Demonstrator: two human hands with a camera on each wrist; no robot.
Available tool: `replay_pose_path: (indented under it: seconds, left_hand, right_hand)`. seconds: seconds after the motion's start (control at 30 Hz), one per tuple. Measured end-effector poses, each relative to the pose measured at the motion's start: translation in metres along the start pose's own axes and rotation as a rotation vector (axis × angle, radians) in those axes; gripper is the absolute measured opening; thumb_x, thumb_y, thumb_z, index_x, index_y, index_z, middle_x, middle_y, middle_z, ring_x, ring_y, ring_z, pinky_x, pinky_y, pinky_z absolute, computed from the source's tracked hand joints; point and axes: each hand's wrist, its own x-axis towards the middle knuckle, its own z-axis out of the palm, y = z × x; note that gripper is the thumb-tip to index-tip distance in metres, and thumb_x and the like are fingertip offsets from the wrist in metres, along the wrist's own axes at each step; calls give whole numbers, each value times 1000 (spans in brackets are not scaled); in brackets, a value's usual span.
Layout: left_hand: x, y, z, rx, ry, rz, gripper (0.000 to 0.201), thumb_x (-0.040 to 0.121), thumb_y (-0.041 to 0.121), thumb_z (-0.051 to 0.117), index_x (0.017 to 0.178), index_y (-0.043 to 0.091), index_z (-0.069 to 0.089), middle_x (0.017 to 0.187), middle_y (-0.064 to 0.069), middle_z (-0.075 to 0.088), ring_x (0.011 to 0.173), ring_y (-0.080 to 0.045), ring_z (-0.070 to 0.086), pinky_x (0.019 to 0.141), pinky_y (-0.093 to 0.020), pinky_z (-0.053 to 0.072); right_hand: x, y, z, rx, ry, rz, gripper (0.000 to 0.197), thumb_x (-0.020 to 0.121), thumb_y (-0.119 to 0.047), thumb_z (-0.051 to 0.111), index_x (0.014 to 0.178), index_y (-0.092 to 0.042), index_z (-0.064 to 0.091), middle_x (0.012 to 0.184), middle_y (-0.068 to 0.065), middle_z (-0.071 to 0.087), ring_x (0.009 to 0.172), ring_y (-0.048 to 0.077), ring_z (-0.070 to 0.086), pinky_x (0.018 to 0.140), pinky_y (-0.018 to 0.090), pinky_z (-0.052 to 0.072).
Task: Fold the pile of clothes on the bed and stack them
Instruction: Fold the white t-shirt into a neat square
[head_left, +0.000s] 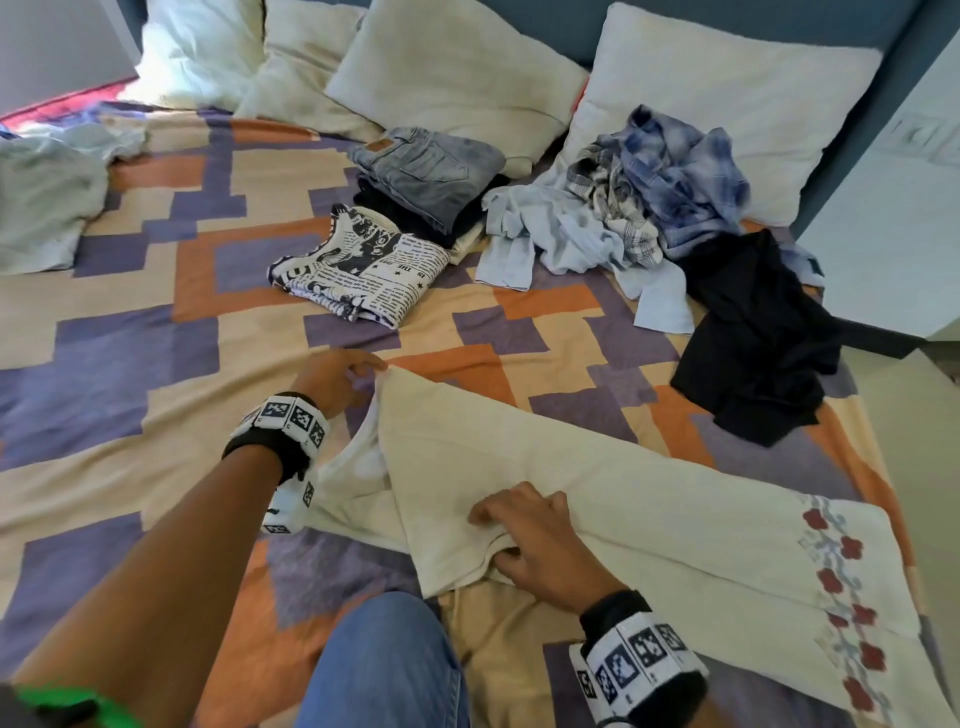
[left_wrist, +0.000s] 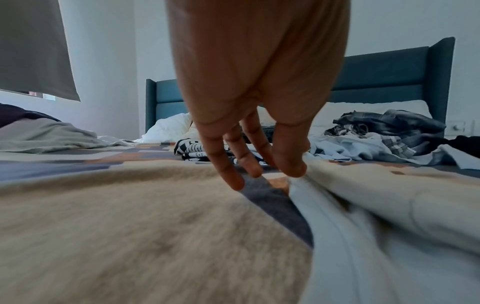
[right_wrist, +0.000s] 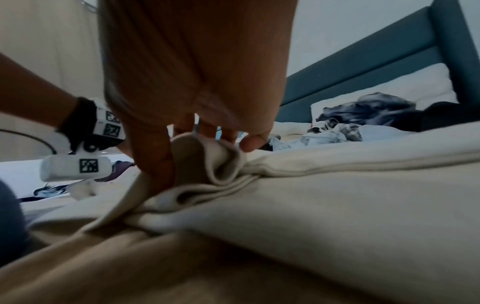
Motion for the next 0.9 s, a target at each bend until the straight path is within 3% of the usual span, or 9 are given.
replay_pose_path:
  seconds: [0.17, 0.27, 0.33, 0.4, 0.53, 0.63, 0.7, 0.8, 0.9]
  left_hand:
    - [6, 4, 12, 227, -15, 137, 71, 81, -6, 60, 142, 27, 46, 138, -11, 53, 121, -33, 53, 93, -38, 46]
    - [14, -4, 26, 275, -64, 97, 68, 83, 1, 63, 140, 34, 49, 137, -11, 53, 121, -34, 53, 100, -45, 45]
    - [13, -3, 30, 290, -33, 83, 68, 83, 1, 59, 134, 46, 51, 137, -8, 52, 119, -35, 51, 95, -52, 47]
    - [12, -5, 32, 279, 50, 89, 70, 81, -2, 61, 130, 48, 55, 142, -6, 43, 121, -35, 45, 93, -53, 47]
    - [10, -5, 27, 307, 82, 236, 64, 75, -4, 71, 114, 46, 66, 138, 4, 54, 124, -29, 48, 94, -47, 49]
    - [10, -9, 24, 320, 96, 221, 60, 73, -6, 69, 113, 39, 70, 127, 8, 62, 116, -22, 57, 90, -43, 52]
    - [10, -6, 23, 281, 78, 226, 55, 73, -9, 68, 117, 23, 71, 129, 1, 63, 114, -26, 59, 92, -42, 51]
    - [8, 1, 23, 146, 30, 227, 50, 72, -8, 75, 119, 8, 68, 131, -8, 61, 112, -29, 60, 98, -36, 45]
    - [5, 6, 20, 13, 73, 155, 38, 77, 7, 78, 114, 10, 70, 124, -5, 64, 111, -22, 58, 95, -26, 40]
  right_hand:
    - [4, -17, 17, -428, 55, -133, 70, 46, -45, 82, 112, -38, 61, 110, -5, 60, 100, 24, 57, 74, 45, 41]
    - [4, -17, 23, -406, 249, -172, 30, 61, -46, 79, 90, -40, 71, 97, -14, 65, 96, 19, 58, 80, 39, 27]
    - [3, -16, 24, -227, 405, -122, 10, 80, -43, 63, 85, -37, 70, 86, -21, 64, 95, 7, 56, 77, 36, 21]
    - [3, -14, 24, 98, 508, 2, 20, 90, -40, 48, 88, -31, 67, 80, -24, 59, 88, -2, 52, 79, 36, 22]
    - [8, -7, 12, 682, 610, 100, 26, 96, -40, 47, 91, -17, 59, 67, -15, 54, 64, 2, 50, 65, 32, 41]
    - [16, 0, -1, 893, 783, 269, 14, 101, -25, 49, 96, -16, 59, 79, -12, 60, 74, 5, 55, 67, 23, 44]
    - [18, 16, -4, 1054, 938, 549, 12, 102, -20, 50, 100, -13, 60, 92, -4, 63, 88, 15, 59, 71, 25, 45]
    - [19, 39, -2, 1376, 854, 854, 20, 96, -25, 60, 109, -11, 65, 110, 7, 68, 104, 28, 63, 83, 38, 53]
    - [19, 50, -6, 1404, 765, 855, 35, 86, -30, 73, 112, -8, 68, 111, 9, 71, 107, 30, 65, 91, 48, 55]
